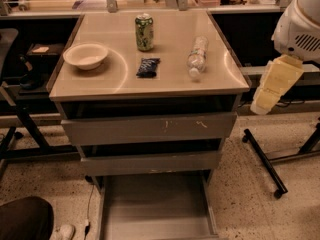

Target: Place water bottle into bottom drawer

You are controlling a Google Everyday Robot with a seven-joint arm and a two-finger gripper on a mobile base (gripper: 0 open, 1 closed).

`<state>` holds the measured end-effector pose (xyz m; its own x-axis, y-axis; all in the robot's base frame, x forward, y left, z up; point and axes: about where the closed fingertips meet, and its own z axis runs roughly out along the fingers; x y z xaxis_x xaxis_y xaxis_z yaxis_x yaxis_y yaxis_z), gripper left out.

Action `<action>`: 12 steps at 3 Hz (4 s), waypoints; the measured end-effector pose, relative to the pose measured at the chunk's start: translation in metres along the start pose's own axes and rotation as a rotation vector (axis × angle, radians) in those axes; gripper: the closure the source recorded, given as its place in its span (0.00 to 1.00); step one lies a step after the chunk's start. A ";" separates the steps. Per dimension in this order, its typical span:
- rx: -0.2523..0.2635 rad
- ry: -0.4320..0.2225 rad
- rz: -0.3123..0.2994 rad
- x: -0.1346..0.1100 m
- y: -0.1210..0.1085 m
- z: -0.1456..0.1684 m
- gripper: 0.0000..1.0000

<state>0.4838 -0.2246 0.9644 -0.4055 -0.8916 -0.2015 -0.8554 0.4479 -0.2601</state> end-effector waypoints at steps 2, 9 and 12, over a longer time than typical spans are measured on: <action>0.006 0.033 0.102 -0.010 -0.040 0.030 0.00; -0.078 -0.039 0.341 -0.124 -0.083 0.118 0.00; -0.087 -0.032 0.411 -0.183 -0.118 0.151 0.00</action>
Offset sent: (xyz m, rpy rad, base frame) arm 0.0351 -0.0078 -0.0132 -0.0043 0.0190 -0.0899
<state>0.7073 -0.1038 0.8892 -0.7100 -0.6366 -0.3010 -0.6490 0.7575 -0.0711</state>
